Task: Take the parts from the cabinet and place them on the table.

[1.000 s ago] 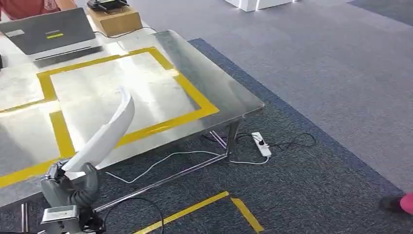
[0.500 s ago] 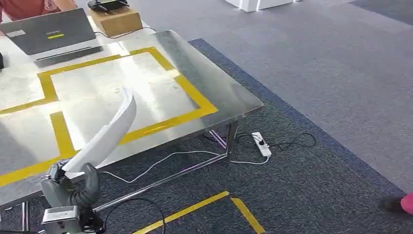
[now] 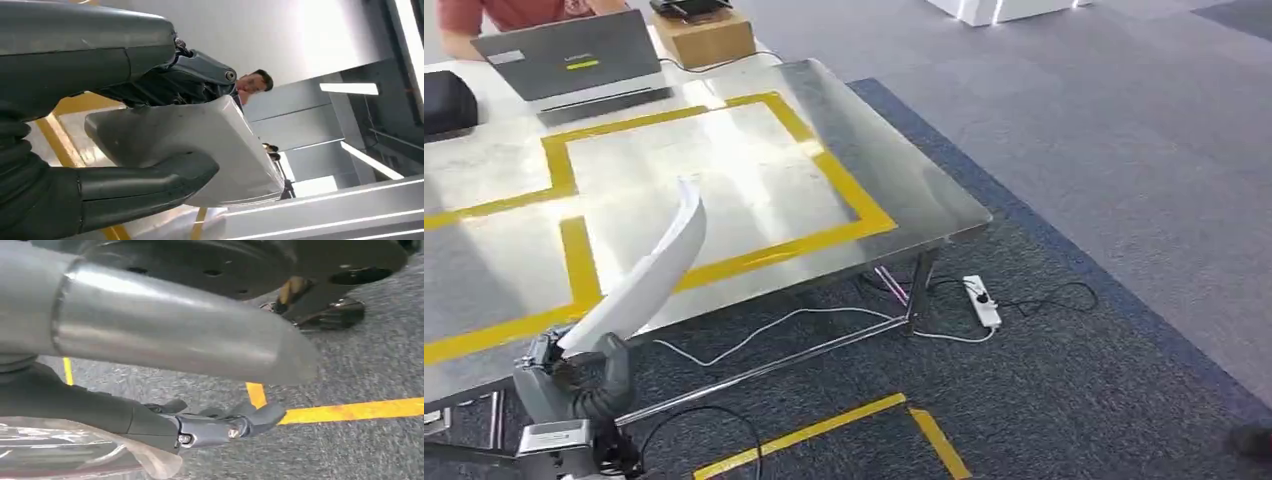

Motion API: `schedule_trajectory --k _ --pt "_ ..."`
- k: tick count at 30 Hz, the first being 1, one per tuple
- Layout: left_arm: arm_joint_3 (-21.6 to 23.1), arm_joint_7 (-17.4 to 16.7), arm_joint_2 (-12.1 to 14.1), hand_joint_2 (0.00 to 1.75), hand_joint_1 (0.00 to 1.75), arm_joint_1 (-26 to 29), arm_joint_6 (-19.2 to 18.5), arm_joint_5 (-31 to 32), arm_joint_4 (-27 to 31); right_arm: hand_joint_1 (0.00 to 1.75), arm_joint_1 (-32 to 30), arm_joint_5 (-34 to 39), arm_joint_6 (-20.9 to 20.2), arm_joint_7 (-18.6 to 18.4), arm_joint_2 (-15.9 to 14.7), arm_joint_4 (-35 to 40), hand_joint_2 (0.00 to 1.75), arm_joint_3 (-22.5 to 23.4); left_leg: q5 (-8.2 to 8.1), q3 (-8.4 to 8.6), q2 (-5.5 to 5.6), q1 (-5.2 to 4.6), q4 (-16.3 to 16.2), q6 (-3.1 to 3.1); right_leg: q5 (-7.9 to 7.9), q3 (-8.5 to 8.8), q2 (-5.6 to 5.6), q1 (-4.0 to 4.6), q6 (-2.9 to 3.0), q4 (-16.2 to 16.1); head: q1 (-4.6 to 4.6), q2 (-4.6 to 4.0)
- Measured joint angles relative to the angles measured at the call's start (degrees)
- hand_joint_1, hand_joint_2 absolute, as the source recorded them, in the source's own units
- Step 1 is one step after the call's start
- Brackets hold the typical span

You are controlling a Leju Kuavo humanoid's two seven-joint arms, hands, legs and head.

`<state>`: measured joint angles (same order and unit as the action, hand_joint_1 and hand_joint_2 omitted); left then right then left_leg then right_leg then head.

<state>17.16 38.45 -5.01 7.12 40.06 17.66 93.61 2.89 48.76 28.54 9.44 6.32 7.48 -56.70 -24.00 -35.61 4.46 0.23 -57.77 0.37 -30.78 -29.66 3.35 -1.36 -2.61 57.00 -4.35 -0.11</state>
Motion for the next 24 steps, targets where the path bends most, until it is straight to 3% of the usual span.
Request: schedule_trajectory --k 2,3,5,6,7,8,9,10,11,12,13,16,17,18,19,20,21,22,23,24 --pt "0.0 0.0 0.1 1.75 1.75 0.2 0.0 0.0 0.0 0.00 0.1 -0.1 0.0 0.0 0.0 0.0 0.00 0.0 0.02 -0.47 0.63 0.21 -0.4 -0.56 0.66 0.44 -1.42 -0.53 1.07 -0.3 -0.02 0.00" --pt "0.0 0.0 0.1 1.75 1.75 0.2 0.0 0.0 0.0 0.00 0.1 0.0 0.0 0.0 0.0 0.0 0.00 0.0 -1.56 -1.11 -1.48 -0.05 -2.0 -0.82 0.87 0.48 -1.87 -0.34 1.47 -0.3 0.29 0.00" --pt "0.0 0.0 0.1 1.75 1.75 0.2 0.0 0.0 0.0 0.00 0.0 -0.1 0.0 0.0 0.0 0.0 0.00 0.0 -6.46 -4.37 -3.38 0.15 -10.1 -1.27 0.91 0.33 -3.28 -0.08 1.79 -0.3 0.61 0.00" --pt "0.0 0.0 0.1 1.75 1.75 0.2 0.0 0.0 0.0 0.00 -0.1 -0.1 0.0 0.0 0.0 0.0 0.00 0.0 -8.44 -6.19 -3.70 0.20 -14.8 -1.41 0.90 0.25 -4.05 0.00 1.81 -0.3 0.61 0.00" --pt "0.0 0.0 0.1 1.75 1.75 0.3 0.0 0.0 0.0 0.00 -0.1 -0.1 0.0 0.0 0.0 0.0 0.00 0.0 -9.30 -7.18 -3.78 0.27 -17.6 -1.49 0.88 0.17 -4.78 0.06 1.84 -0.3 0.59 0.00" --pt "0.0 0.0 0.2 1.75 1.75 0.3 0.0 0.0 0.0 0.00 -0.1 -0.1 0.0 0.0 0.0 0.0 0.00 0.0 -8.76 -6.82 -3.84 0.34 -17.6 -1.46 0.87 0.17 -5.53 0.10 1.83 -0.3 0.61 0.00" --pt "0.0 0.0 0.2 1.75 1.75 0.3 0.0 0.0 0.0 0.00 -0.1 -0.1 0.0 0.0 0.0 0.0 0.00 0.0 -7.20 -5.38 -3.96 0.34 -15.3 -1.36 0.83 0.19 -6.13 0.13 1.81 -0.3 0.59 0.00" --pt "0.0 0.0 0.2 1.75 1.75 0.3 0.0 0.0 0.0 0.00 0.0 -0.1 0.0 0.0 0.0 0.0 0.00 0.0 -5.03 -2.98 -4.26 0.31 -11.0 -1.16 0.75 0.30 -6.75 0.14 1.80 -0.3 0.61 0.00" --pt "0.0 0.0 0.2 1.75 1.75 0.3 0.0 0.0 0.0 0.00 0.1 -0.1 0.0 0.0 0.0 0.0 0.00 0.0 -2.66 0.22 -5.56 0.18 -5.2 -0.81 0.63 0.50 -7.29 0.15 1.63 -0.3 0.63 0.00" --pt "0.0 0.0 0.2 1.75 1.75 0.2 0.0 0.0 0.0 0.00 0.1 -0.1 0.0 0.0 0.0 0.0 0.00 0.0 -2.36 2.16 -8.43 -0.15 -1.4 -0.42 0.49 0.66 -7.77 0.25 1.45 -0.3 0.59 0.00" --pt "0.0 -0.1 0.2 1.75 1.75 0.1 0.0 0.0 0.0 0.00 0.1 -0.1 0.1 0.0 0.0 0.0 0.00 0.0 -2.97 2.59 -9.65 -0.97 -0.5 -0.22 0.20 0.53 -8.20 0.74 1.01 0.0 0.68 0.00" --pt "0.0 -0.1 0.3 1.75 1.75 0.3 0.1 0.2 0.0 0.00 0.1 0.1 0.1 0.0 0.0 0.0 0.00 0.0 -2.97 1.92 -7.58 -1.01 -0.7 0.58 0.13 0.89 -10.16 0.73 0.18 -0.4 0.68 0.00" --pt "0.0 -0.1 0.3 1.75 1.75 0.3 0.1 0.2 0.0 0.00 0.2 0.2 0.1 0.0 0.0 0.0 0.00 0.0 -2.58 2.21 -6.91 -0.65 -0.1 1.11 -0.42 1.08 -10.25 0.69 -0.25 -0.1 0.74 0.00" --pt "0.0 -0.1 0.2 1.75 1.75 0.2 0.1 0.2 0.0 0.00 0.3 0.3 0.1 0.0 0.0 0.0 0.00 0.0 -2.43 2.21 -6.42 -0.43 0.0 1.40 -1.41 0.27 -7.20 0.53 -0.57 1.0 0.52 0.00" --pt "0.0 -0.2 0.2 1.75 1.75 0.1 0.1 0.2 0.0 0.00 0.3 0.4 0.1 0.0 0.0 0.0 0.00 0.0 -2.37 2.11 -5.87 -0.37 0.0 1.82 -3.28 -0.90 -5.12 0.51 -0.58 3.8 0.46 0.00" --pt "0.0 -0.2 0.1 1.75 1.75 0.1 0.1 0.3 0.0 0.00 0.2 0.5 0.1 0.0 0.0 0.0 0.00 0.0 -2.28 1.96 -5.19 -0.41 0.0 2.03 -5.63 -3.11 -4.10 0.52 -0.61 8.5 0.37 0.00" --pt "0.0 -0.2 0.1 1.75 1.75 0.1 0.1 0.3 0.0 0.00 0.1 0.5 0.2 0.0 0.0 0.0 0.00 0.0 -2.20 1.82 -4.47 -0.51 0.0 2.17 -7.61 -5.55 -3.69 0.55 -0.58 13.4 0.39 0.00" --pt "0.0 -0.2 0.1 1.75 1.75 0.2 0.1 0.3 0.0 0.00 0.0 0.6 0.2 0.0 0.0 0.0 0.00 0.0 -2.15 1.71 -3.72 -0.60 -0.1 2.23 -8.54 -7.49 -3.52 0.59 -0.57 17.0 0.39 0.00" --pt "0.0 -0.2 0.1 1.75 1.75 0.3 0.1 0.3 0.0 0.00 0.0 0.6 0.3 0.0 0.0 0.0 0.00 0.0 -2.13 1.69 -3.02 -0.66 -0.1 2.27 -7.99 -8.22 -3.50 0.60 -0.50 17.8 0.41 0.00" --pt "0.0 -0.3 0.1 1.75 1.75 0.3 0.1 0.3 0.0 0.00 0.0 0.7 0.4 0.0 0.0 0.0 0.00 0.0 -2.11 1.71 -2.25 -0.69 -0.1 2.24 -6.20 -7.75 -3.45 0.61 -0.36 16.2 0.42 0.00"
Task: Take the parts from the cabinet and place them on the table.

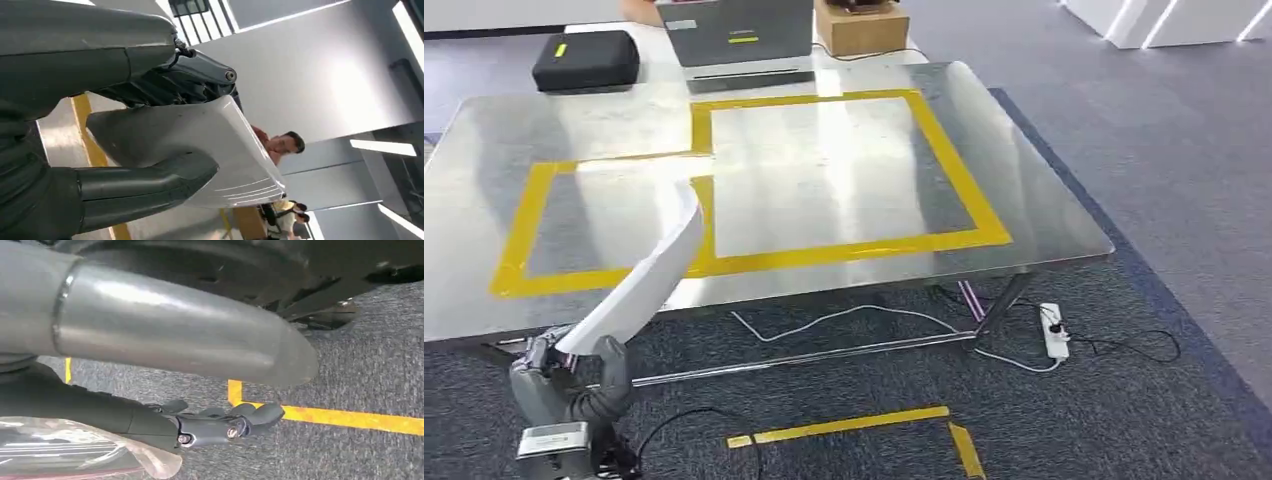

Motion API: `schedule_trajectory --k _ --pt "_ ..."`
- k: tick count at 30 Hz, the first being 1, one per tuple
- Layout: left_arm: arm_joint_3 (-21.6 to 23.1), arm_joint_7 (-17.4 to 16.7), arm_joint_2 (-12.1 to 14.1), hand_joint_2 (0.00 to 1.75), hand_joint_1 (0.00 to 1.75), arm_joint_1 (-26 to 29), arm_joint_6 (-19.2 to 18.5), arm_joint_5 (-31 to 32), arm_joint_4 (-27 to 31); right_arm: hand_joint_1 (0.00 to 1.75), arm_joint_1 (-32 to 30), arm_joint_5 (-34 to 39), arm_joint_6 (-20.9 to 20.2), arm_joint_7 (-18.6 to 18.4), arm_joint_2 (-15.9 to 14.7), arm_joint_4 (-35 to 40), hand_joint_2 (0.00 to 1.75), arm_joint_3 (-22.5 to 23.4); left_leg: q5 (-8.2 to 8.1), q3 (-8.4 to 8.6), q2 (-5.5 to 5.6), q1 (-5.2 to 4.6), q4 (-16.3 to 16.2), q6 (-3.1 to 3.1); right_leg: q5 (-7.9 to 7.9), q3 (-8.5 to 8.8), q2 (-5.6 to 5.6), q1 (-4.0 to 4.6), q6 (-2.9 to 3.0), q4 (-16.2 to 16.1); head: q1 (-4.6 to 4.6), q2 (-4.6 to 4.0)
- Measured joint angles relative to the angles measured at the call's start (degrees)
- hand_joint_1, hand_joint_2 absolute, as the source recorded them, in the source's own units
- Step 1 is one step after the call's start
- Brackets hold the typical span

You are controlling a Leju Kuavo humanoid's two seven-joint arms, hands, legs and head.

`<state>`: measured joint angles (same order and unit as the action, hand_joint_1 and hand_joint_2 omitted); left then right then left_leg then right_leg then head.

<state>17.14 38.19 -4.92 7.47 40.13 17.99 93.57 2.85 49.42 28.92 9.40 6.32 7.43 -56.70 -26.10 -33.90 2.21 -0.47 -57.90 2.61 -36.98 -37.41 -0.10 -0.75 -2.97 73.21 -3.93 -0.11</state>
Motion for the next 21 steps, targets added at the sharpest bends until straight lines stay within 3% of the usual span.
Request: schedule_trajectory --k 2,3,4,6,7,8,9,10,11,13,14,15,16,18,19,20,21 --pt "0.0 0.0 0.0 1.75 1.75 0.0 0.0 0.0 0.0 0.00 0.0 0.0 0.2 0.0 0.0 0.0 0.00 0.0 0.03 0.06 1.52 0.00 -0.2 -0.05 5.45 3.90 0.67 -0.01 0.36 -8.9 -0.02 0.00" --pt "0.0 0.0 0.0 1.75 1.75 0.0 0.0 0.0 0.0 0.00 0.1 0.0 0.2 0.0 0.0 0.0 0.00 0.0 0.02 -0.02 2.15 0.06 -0.4 -0.11 7.36 6.11 2.80 -0.07 0.66 -13.9 -0.02 0.00" --pt "0.0 0.0 0.0 1.75 1.75 -0.1 0.0 0.0 0.0 0.00 0.0 0.0 0.2 0.0 0.0 0.0 0.00 0.0 -0.01 -0.42 2.63 -0.29 -0.7 -0.56 6.54 6.71 5.16 -0.30 0.89 -15.4 0.06 0.00" --pt "0.0 0.0 -0.1 1.75 1.75 0.0 0.0 0.1 0.0 0.00 0.1 0.0 0.3 0.0 0.0 0.0 0.00 0.0 0.42 -1.05 3.66 0.15 -0.8 -1.26 6.51 7.16 4.25 -0.09 1.02 -15.7 0.02 0.00" --pt "0.0 -0.1 -0.1 1.75 1.75 0.2 0.0 0.1 0.0 0.00 0.1 0.0 0.3 0.0 0.0 0.0 0.00 0.0 0.71 -1.13 4.31 0.32 -0.6 -1.70 6.63 7.17 3.78 0.05 1.26 -15.6 0.07 0.00" --pt "0.0 -0.1 0.0 1.75 1.75 0.3 0.0 0.1 0.0 0.00 0.1 0.0 0.2 0.0 0.1 0.0 0.00 0.0 0.89 -1.18 5.04 0.07 -0.6 -2.01 7.01 7.34 3.07 -0.39 1.80 -16.1 0.06 0.00" --pt "0.0 -0.1 0.0 1.75 1.75 0.4 0.0 0.1 0.0 0.00 0.1 0.0 0.2 0.0 0.2 0.0 0.00 0.0 0.21 -1.39 3.21 -0.06 -1.2 -2.20 7.21 7.54 2.12 -0.56 2.06 -16.3 0.06 0.00" --pt "0.0 0.0 0.0 1.75 1.75 0.2 0.1 0.2 0.0 0.00 0.1 0.0 0.2 0.0 0.1 0.0 0.00 0.0 -1.53 -2.42 0.73 -0.06 -3.4 -2.69 7.23 7.57 1.45 -0.57 2.45 -16.4 0.83 0.00" --pt "0.0 -0.1 0.0 1.75 1.75 0.0 0.1 0.1 0.0 0.00 0.0 0.0 0.2 0.0 0.1 0.0 0.00 0.0 -3.68 -4.04 -0.44 0.19 -7.2 -3.09 7.17 7.55 0.61 -0.50 2.56 -16.3 0.85 0.00" --pt "0.0 0.0 0.0 1.75 1.75 0.1 0.1 0.2 0.0 0.00 -0.1 0.0 0.1 0.1 0.1 0.0 0.00 0.0 -7.50 -7.93 -1.43 0.66 -16.1 -3.69 7.08 7.49 -0.74 -0.45 2.63 -16.3 0.87 0.00" --pt "0.0 0.0 0.0 1.75 1.75 0.1 0.1 0.2 -0.1 0.00 0.0 0.0 0.1 0.1 0.1 0.0 0.00 0.0 -7.69 -8.55 -1.58 0.93 -17.8 -3.92 7.07 7.48 -1.32 -0.46 2.62 -16.3 0.89 0.00" --pt "-0.1 0.0 0.1 1.75 1.75 0.1 0.1 0.2 -0.1 0.00 0.0 0.0 0.0 0.2 0.1 0.0 0.00 0.0 -6.64 -7.90 -1.68 1.19 -17.0 -4.06 7.03 7.49 -1.70 -0.48 2.56 -16.3 0.85 0.00" --pt "-0.1 0.0 0.1 1.75 1.75 0.1 0.1 0.2 -0.1 0.00 0.1 0.3 -0.5 0.2 0.1 0.0 0.00 0.0 -4.45 -5.94 -1.80 1.38 -13.4 -4.10 7.00 7.54 -1.97 -0.49 2.51 -16.3 0.89 0.00" --pt "-0.1 0.0 0.1 1.75 1.75 0.0 0.1 0.5 -0.1 0.00 0.2 0.6 -1.4 0.2 0.1 0.0 0.00 0.0 -0.04 -0.45 -2.30 1.46 -3.4 -3.87 6.82 7.84 -2.18 -0.55 2.19 -16.3 0.92 0.00" --pt "-0.1 0.0 0.1 1.75 1.75 -0.3 0.1 0.6 -0.2 0.00 0.2 0.7 -1.7 0.0 0.1 0.0 0.00 0.0 -1.02 0.87 -2.74 1.27 -1.3 -3.64 6.75 7.79 -2.26 -0.34 1.87 -16.3 0.87 0.00" --pt "0.0 0.2 0.1 1.75 1.75 -0.5 0.1 0.7 -0.2 0.00 0.3 0.7 -1.9 -0.1 0.1 0.0 0.00 0.0 -1.13 0.97 -2.61 1.09 -0.1 -3.38 6.69 7.47 -2.19 -0.11 1.46 -16.0 0.87 0.00" --pt "-0.1 0.2 0.1 1.75 1.75 -0.6 0.1 1.0 -0.3 0.00 0.3 0.8 -2.0 -0.3 0.1 0.0 0.00 0.0 -0.80 0.82 -2.58 1.31 0.0 -3.43 6.53 7.32 -2.28 0.01 1.43 -15.8 0.65 0.00"
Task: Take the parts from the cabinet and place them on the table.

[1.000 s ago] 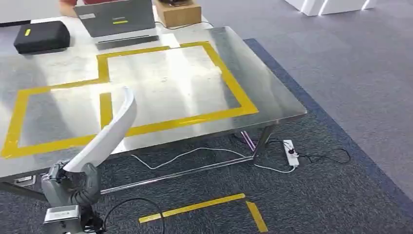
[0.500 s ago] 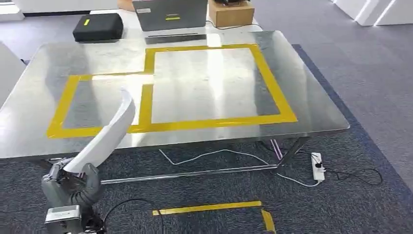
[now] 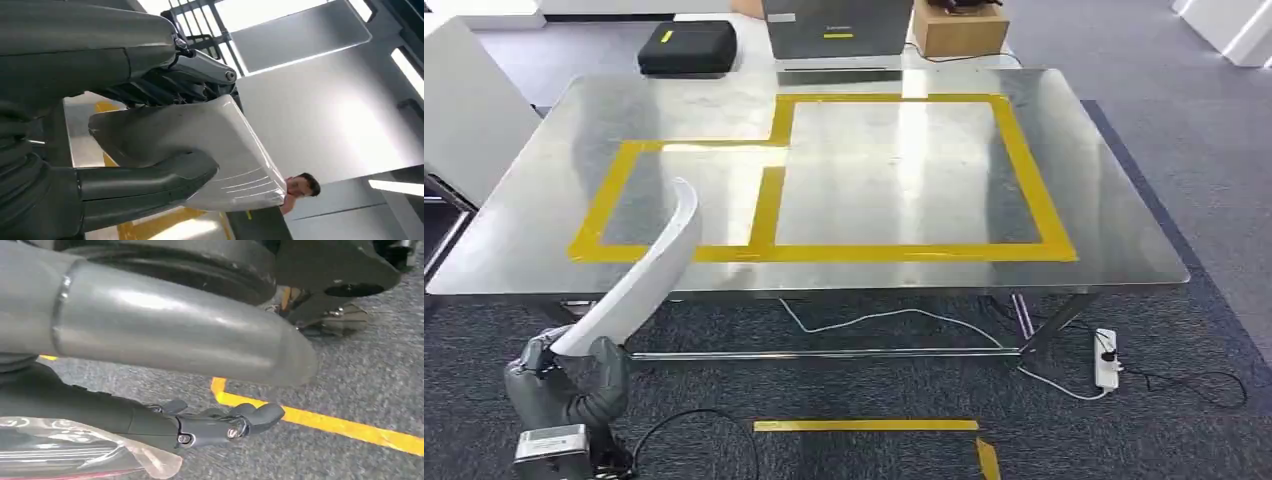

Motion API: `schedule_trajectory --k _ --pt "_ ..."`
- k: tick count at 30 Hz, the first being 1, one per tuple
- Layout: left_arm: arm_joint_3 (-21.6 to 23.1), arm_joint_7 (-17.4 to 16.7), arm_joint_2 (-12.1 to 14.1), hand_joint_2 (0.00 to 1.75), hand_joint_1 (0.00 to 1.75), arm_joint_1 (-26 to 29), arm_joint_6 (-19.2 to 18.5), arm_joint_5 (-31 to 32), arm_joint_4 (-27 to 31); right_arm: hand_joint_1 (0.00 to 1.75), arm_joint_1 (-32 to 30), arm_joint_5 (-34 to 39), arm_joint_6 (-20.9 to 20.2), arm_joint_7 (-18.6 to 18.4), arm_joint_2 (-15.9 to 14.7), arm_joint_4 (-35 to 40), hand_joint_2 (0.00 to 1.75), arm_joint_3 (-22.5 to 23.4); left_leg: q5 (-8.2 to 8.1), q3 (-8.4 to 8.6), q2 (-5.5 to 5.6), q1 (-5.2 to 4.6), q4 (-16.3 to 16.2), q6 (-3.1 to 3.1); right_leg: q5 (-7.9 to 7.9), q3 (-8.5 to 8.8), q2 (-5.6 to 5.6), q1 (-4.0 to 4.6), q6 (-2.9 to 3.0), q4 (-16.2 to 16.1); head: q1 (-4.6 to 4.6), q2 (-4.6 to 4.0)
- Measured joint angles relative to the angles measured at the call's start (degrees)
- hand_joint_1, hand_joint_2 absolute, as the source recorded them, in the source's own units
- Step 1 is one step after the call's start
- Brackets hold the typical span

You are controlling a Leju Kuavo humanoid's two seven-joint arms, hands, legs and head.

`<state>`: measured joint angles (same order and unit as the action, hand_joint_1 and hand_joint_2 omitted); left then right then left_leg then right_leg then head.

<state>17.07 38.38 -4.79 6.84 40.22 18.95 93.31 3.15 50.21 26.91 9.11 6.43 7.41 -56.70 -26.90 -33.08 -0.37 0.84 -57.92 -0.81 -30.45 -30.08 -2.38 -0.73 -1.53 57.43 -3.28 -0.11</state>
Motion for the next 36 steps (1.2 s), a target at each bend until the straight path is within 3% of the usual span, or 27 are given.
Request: schedule_trajectory --k 1,8,11,19,28,36 --pt "0.0 0.1 0.1 1.75 1.75 -0.1 0.0 0.5 -0.1 0.00 0.0 0.0 -0.2 -0.2 0.0 0.0 0.00 0.0 -0.12 -0.01 0.01 -0.12 -0.2 0.00 0.20 0.00 0.11 -0.07 0.61 -0.2 0.16 0.00" --pt "0.1 -0.6 0.5 1.75 1.75 -0.8 -0.2 3.4 -0.7 0.00 0.0 0.5 -0.3 1.3 0.0 0.0 0.00 0.0 -0.26 -0.03 -0.01 -0.56 -0.2 0.82 0.73 0.36 0.13 -0.43 -0.37 -1.1 0.09 0.00" --pt "0.1 -0.8 0.7 1.75 1.75 -0.8 -0.2 3.5 -0.9 0.00 0.0 0.6 -0.3 1.6 0.0 0.0 0.00 0.0 -0.24 -0.05 -0.01 -0.64 -0.2 0.87 0.75 0.35 0.13 -0.51 -0.79 -1.2 0.11 0.00" --pt "0.7 -2.6 1.0 1.75 1.75 -1.5 -0.5 6.8 -1.8 0.00 0.0 0.6 -0.5 2.7 0.0 0.0 0.00 0.0 -0.15 -0.04 -0.02 -0.61 -0.2 0.99 0.83 0.31 0.12 -0.44 -0.93 -1.2 0.13 0.00" --pt "1.1 -6.2 1.7 1.75 1.75 -7.8 -1.3 9.3 -6.7 0.00 0.3 -0.7 -1.1 2.7 0.0 0.0 0.00 -0.8 -0.06 -0.04 -0.03 -0.54 -0.2 0.99 0.83 0.28 0.10 -0.37 -0.93 -1.0 0.13 0.00" --pt "0.8 -10.0 2.0 1.75 1.75 -17.6 -0.5 12.5 -15.7 0.00 0.7 -2.0 -2.1 2.4 -0.1 0.0 0.00 -2.8 -0.01 -0.05 -0.03 -0.54 -0.2 0.98 0.85 0.30 0.12 -0.38 -0.94 -1.0 0.15 0.00"
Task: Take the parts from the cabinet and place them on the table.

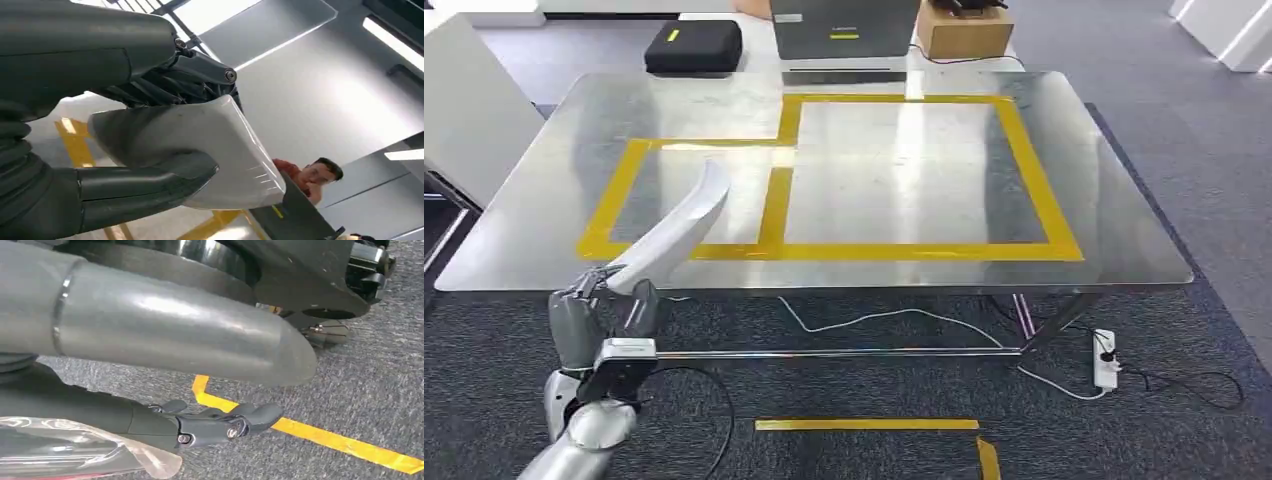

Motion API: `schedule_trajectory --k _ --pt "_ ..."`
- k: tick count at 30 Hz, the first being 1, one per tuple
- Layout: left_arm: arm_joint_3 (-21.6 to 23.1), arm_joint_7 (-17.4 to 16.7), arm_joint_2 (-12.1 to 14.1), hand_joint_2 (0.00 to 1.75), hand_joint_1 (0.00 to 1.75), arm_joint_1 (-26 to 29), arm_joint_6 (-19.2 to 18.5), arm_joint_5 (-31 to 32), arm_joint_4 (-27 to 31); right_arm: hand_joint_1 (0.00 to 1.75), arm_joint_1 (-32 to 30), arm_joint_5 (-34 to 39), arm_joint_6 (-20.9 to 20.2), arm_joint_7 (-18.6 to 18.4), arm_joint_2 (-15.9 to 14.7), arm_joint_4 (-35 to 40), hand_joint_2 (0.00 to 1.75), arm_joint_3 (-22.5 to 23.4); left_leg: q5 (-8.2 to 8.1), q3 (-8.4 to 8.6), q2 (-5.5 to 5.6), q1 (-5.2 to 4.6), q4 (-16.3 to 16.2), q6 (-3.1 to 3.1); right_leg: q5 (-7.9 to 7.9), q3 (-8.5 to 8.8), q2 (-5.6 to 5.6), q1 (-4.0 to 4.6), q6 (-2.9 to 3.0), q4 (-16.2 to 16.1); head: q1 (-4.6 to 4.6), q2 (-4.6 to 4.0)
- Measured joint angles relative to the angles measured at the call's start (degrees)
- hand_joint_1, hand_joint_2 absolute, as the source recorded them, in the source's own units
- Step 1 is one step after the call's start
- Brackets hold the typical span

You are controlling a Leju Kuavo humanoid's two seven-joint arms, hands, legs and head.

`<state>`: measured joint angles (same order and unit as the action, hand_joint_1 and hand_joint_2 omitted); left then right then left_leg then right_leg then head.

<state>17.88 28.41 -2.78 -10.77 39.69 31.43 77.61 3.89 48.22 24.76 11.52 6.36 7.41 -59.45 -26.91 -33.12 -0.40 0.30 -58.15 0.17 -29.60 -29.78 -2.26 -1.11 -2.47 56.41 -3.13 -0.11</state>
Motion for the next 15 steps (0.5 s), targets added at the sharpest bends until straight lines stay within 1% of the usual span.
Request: schedule_trajectory --k 5,15 --pt "-1.7 -0.7 0.0 1.75 1.75 -5.4 0.1 2.3 -6.8 0.00 0.1 -0.4 -0.8 -0.4 0.0 0.0 0.00 -0.9 0.00 -0.01 0.00 0.00 0.0 0.01 0.00 0.00 0.00 0.00 0.00 0.0 -0.02 0.00" --pt "-3.2 -1.3 -0.8 1.75 1.75 -11.4 0.1 4.0 -15.5 0.00 0.2 -0.8 -2.1 -0.9 -0.2 0.0 0.00 -1.7 0.00 -0.03 0.00 0.00 0.0 0.01 0.00 -0.03 0.01 0.00 0.00 0.0 -0.02 0.00"
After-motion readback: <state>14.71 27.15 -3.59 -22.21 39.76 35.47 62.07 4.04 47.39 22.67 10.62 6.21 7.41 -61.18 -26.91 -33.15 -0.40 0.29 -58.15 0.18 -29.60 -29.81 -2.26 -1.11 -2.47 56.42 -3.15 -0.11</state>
